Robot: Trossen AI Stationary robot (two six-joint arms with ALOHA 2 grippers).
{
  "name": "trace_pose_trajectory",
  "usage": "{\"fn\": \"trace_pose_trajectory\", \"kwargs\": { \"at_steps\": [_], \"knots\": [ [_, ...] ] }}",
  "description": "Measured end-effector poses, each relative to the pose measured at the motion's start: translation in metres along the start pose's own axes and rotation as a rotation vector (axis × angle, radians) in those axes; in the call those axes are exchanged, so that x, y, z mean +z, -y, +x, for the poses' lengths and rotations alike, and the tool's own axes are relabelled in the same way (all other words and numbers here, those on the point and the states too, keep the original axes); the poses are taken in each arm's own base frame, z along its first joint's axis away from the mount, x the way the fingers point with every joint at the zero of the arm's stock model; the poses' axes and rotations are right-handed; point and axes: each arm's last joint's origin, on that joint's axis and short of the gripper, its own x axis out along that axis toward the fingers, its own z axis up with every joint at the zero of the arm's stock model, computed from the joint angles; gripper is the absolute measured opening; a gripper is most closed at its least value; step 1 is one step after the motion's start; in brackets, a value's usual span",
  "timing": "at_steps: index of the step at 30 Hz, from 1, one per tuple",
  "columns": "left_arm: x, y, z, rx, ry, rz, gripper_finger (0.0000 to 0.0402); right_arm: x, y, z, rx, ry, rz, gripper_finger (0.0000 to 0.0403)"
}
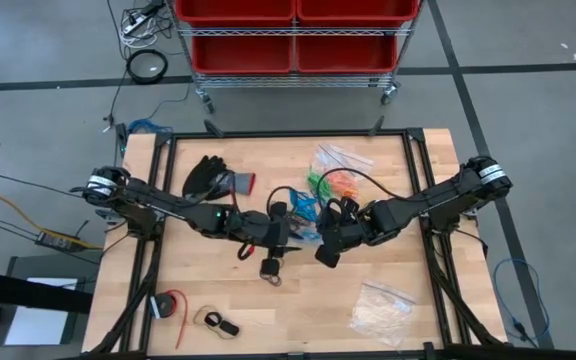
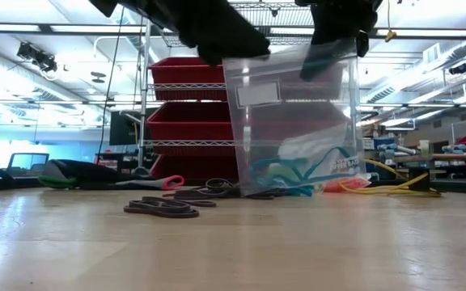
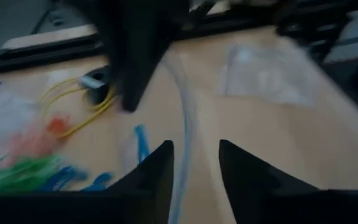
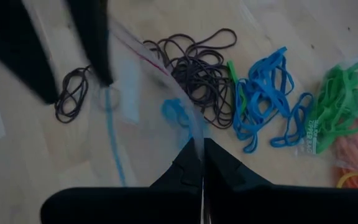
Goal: Sort rubber bands
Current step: Put the blue rubber band into the transparent zip bag
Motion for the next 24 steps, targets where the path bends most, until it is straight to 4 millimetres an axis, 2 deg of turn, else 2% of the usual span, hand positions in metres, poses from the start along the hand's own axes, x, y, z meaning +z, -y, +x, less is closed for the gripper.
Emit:
{"fn": "trace_pose_trajectory", "kwargs": {
  "at_steps": [7, 11, 16, 24],
  "knots": [
    [0.009, -0.011, -0.025, 0.215, -0.039, 0.096, 0.0145, -0.008, -0.001, -0.003, -0.026, -0.045, 0.013, 0.0000],
    [0.006, -0.028, -0.030, 0.279, -0.104, 0.149, 0.0137, -0.016, -0.002, -0.007, -0.057, -0.073, 0.027, 0.0000],
    [-0.026, -0.061, -0.024, 0.234, -0.166, 0.132, 0.0121, -0.025, -0.008, -0.013, -0.076, -0.070, 0.046, 0.0000],
    [-0.064, -0.131, -0.021, 0.106, -0.033, -0.104, 0.0080, -0.034, -0.015, -0.019, -0.087, -0.041, 0.070, 0.0000]
  ]
}}
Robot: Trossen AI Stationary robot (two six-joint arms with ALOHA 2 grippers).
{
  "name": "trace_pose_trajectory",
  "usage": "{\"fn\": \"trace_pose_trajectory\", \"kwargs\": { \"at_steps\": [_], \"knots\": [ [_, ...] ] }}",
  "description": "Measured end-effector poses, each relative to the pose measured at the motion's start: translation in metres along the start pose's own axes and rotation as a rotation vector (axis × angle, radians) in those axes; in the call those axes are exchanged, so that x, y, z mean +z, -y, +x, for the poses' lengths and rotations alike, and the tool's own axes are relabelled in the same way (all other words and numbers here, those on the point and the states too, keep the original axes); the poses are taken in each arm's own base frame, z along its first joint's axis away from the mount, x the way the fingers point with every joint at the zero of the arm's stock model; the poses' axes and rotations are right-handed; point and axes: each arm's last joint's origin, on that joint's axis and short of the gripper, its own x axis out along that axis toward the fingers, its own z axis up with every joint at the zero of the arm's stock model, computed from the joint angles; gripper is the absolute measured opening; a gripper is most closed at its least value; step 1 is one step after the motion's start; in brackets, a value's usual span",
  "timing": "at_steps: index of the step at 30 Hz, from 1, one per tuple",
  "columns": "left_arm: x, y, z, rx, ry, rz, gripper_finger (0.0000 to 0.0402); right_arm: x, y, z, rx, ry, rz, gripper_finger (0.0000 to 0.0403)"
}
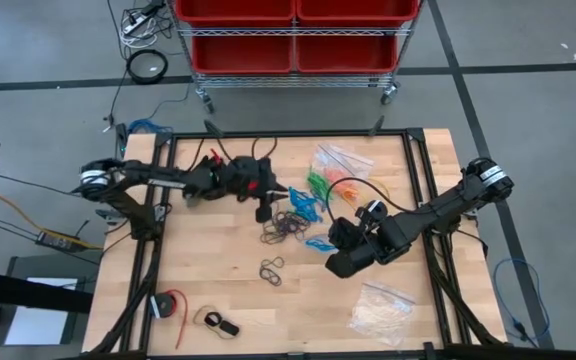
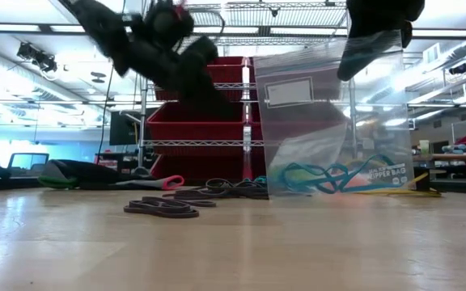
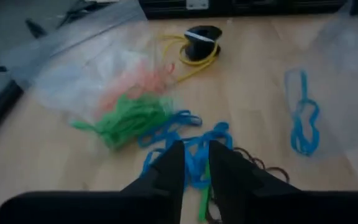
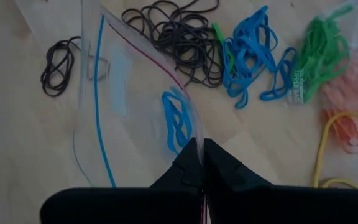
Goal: Sort rubber bands
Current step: Put the blue rubber band into the transparent zip bag
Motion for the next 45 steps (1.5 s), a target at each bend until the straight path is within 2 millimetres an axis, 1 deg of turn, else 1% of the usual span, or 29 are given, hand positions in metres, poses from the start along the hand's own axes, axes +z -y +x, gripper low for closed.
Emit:
{"fn": "trace_pose_trajectory", "kwargs": {
  "at_steps": [4, 7, 11, 14, 17, 19, 23, 28, 30, 39, 45],
  "knots": [
    [-0.022, -0.016, 0.017, -0.057, -0.036, 0.037, 0.0074, 0.000, -0.001, 0.000, -0.002, 0.009, 0.010, 0.0000],
    [-0.037, -0.021, 0.031, -0.100, -0.067, 0.072, 0.0075, 0.001, -0.002, 0.000, 0.003, 0.018, 0.016, 0.0000],
    [-0.061, -0.025, 0.052, -0.149, -0.156, 0.030, 0.0075, 0.000, -0.002, 0.000, 0.005, 0.018, 0.018, 0.0000],
    [-0.072, -0.027, 0.061, -0.118, -0.175, 0.028, 0.0075, 0.000, -0.003, 0.000, 0.006, 0.017, 0.029, 0.0000],
    [-0.072, -0.030, 0.063, 0.001, -0.185, 0.050, 0.0075, -0.001, -0.004, 0.000, 0.010, 0.018, 0.031, 0.0000],
    [-0.068, -0.033, 0.063, 0.061, -0.161, 0.060, 0.0075, -0.001, -0.004, -0.001, 0.011, 0.019, 0.036, 0.0000],
    [-0.058, -0.035, 0.061, 0.083, -0.096, 0.078, 0.0075, -0.001, -0.004, -0.001, 0.010, 0.021, 0.043, 0.0000],
    [-0.057, -0.039, 0.064, 0.000, -0.073, 0.067, 0.0075, -0.001, -0.004, -0.001, 0.008, 0.031, 0.046, 0.0000],
    [-0.058, -0.039, 0.066, -0.024, -0.099, 0.059, 0.0075, -0.001, -0.004, 0.000, 0.010, 0.033, 0.049, 0.0000],
    [-0.060, -0.050, 0.070, -0.007, -0.116, 0.039, 0.0075, 0.000, -0.005, 0.000, 0.017, 0.038, 0.045, 0.0000],
    [-0.069, -0.055, 0.070, -0.036, -0.158, -0.015, 0.0075, 0.000, -0.005, 0.000, 0.015, 0.046, 0.038, 0.0000]
  ]
}}
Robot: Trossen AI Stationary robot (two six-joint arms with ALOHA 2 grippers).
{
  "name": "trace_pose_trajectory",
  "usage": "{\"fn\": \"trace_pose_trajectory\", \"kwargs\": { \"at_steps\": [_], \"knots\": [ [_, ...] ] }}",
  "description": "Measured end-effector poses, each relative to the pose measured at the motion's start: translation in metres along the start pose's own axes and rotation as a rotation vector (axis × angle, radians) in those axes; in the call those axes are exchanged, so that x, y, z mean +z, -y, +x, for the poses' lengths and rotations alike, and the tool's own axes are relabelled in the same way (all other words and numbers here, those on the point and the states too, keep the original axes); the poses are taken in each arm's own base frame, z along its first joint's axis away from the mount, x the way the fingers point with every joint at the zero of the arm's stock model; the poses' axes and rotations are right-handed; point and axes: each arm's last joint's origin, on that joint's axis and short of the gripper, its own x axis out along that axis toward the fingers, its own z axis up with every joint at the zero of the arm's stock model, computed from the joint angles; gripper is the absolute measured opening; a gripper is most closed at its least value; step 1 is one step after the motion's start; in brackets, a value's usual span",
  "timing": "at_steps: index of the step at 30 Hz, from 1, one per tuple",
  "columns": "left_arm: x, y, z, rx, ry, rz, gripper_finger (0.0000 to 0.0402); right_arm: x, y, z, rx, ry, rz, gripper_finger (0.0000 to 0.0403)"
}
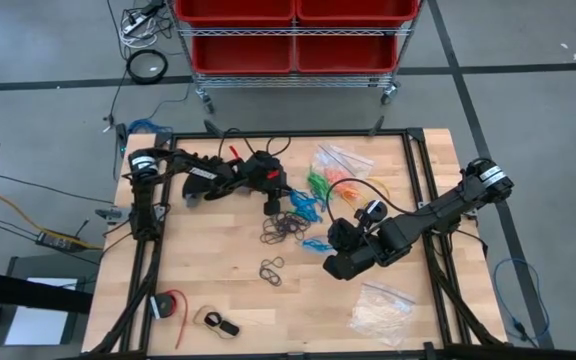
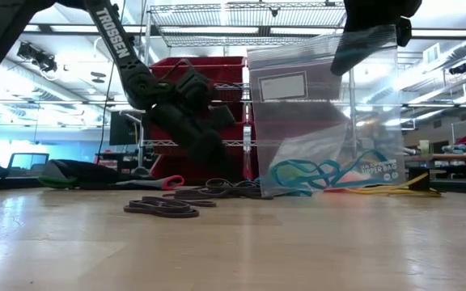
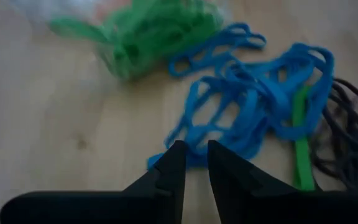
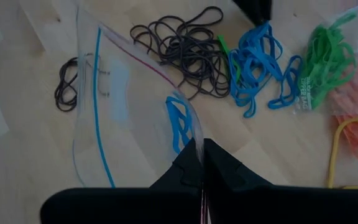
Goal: Sort rubber bands
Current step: Put the blue rubber band into the transparent zip bag
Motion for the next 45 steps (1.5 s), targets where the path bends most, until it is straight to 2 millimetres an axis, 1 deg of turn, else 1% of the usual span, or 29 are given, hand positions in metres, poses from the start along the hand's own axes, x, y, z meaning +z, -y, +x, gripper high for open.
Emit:
{"fn": "trace_pose_trajectory", "kwargs": {
  "at_steps": [4, 16, 19, 23, 28, 32, 35, 39, 45],
  "knots": [
    [-0.007, 0.001, 0.005, -0.021, -0.019, -0.011, 0.0075, 0.000, 0.000, 0.000, -0.001, 0.002, 0.000, 0.0000],
    [-0.006, 0.002, 0.008, -0.038, 0.004, -0.005, 0.0074, 0.001, 0.000, 0.000, -0.002, 0.010, -0.005, 0.0000],
    [-0.005, 0.003, 0.008, -0.037, 0.007, -0.002, 0.0058, 0.001, 0.000, 0.000, -0.002, 0.014, -0.004, 0.0000],
    [-0.005, 0.004, 0.009, -0.008, -0.002, 0.002, 0.0012, 0.002, 0.000, 0.000, 0.000, 0.017, -0.008, 0.0000],
    [-0.002, 0.005, 0.010, 0.003, -0.020, 0.002, 0.0004, 0.002, 0.000, 0.000, 0.001, 0.018, -0.009, 0.0000],
    [0.007, 0.007, 0.007, -0.002, -0.046, 0.000, 0.0003, 0.001, -0.001, 0.000, 0.002, 0.017, -0.011, 0.0000],
    [0.019, 0.009, -0.001, -0.004, -0.037, 0.015, 0.0002, 0.000, -0.002, -0.001, 0.006, 0.017, -0.016, 0.0000],
    [0.038, 0.017, -0.017, -0.011, -0.001, 0.039, 0.0001, -0.001, -0.003, -0.002, 0.010, 0.016, -0.021, 0.0000],
    [0.068, 0.036, -0.050, 0.001, 0.064, 0.106, 0.0001, -0.002, -0.003, -0.002, 0.015, 0.011, -0.020, 0.0000]
  ]
}}
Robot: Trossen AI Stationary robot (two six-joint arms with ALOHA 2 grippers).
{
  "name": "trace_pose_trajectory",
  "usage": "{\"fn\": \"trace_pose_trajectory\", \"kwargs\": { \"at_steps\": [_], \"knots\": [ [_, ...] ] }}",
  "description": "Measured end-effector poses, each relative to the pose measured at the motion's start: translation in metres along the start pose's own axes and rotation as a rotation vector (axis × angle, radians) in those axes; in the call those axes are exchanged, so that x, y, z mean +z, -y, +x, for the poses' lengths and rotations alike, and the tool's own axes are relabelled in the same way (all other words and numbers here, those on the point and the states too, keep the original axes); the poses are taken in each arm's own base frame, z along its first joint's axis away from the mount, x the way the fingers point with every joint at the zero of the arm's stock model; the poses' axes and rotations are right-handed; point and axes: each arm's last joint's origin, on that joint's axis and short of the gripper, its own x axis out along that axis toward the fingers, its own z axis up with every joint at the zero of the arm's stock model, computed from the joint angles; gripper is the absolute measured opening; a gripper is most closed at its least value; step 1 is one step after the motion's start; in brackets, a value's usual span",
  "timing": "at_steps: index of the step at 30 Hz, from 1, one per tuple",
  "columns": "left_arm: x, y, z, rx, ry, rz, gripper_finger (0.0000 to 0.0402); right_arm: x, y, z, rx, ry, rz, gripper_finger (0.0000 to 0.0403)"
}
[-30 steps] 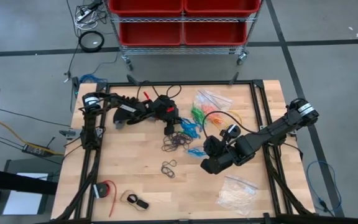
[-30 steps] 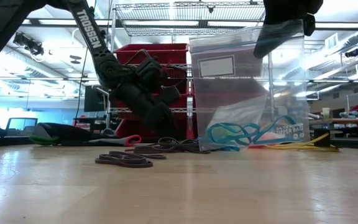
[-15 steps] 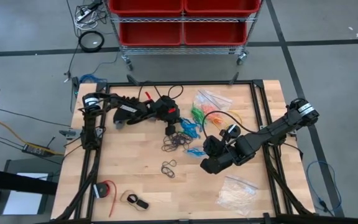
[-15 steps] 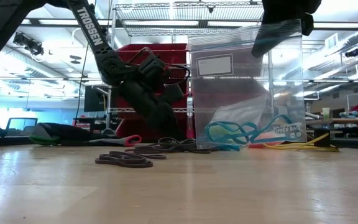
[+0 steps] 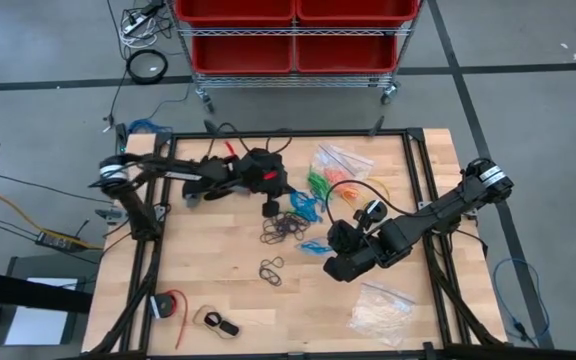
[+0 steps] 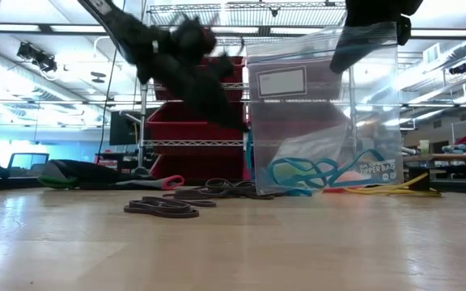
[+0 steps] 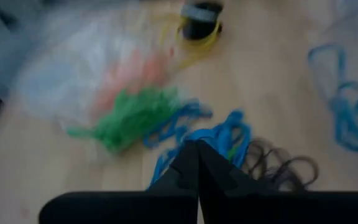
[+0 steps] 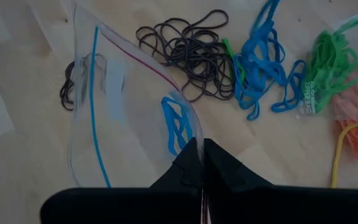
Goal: Sort rubber bands
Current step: Put the blue rubber band into the transparent zip bag
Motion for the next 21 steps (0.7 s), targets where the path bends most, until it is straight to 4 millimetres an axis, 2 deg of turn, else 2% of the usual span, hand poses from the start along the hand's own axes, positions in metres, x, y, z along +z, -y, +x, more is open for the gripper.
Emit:
{"fn": "trace_pose_trajectory", "kwargs": {
  "at_steps": [7, 11, 16, 21],
  "knots": [
    [0.043, 0.028, -0.045, -0.009, 0.159, 0.080, 0.0000, 0.002, 0.001, 0.001, 0.002, -0.004, -0.001, 0.0000],
    [0.060, 0.044, -0.062, -0.037, 0.244, 0.117, 0.0000, 0.005, 0.003, 0.004, 0.000, -0.012, 0.002, 0.0000],
    [0.072, 0.066, -0.069, -0.084, 0.329, 0.150, 0.0000, 0.008, 0.004, 0.006, 0.006, -0.005, -0.009, 0.0000],
    [0.077, 0.090, -0.062, -0.122, 0.375, 0.160, 0.0000, 0.011, 0.006, 0.008, 0.006, -0.004, -0.007, 0.0000]
  ]
}}
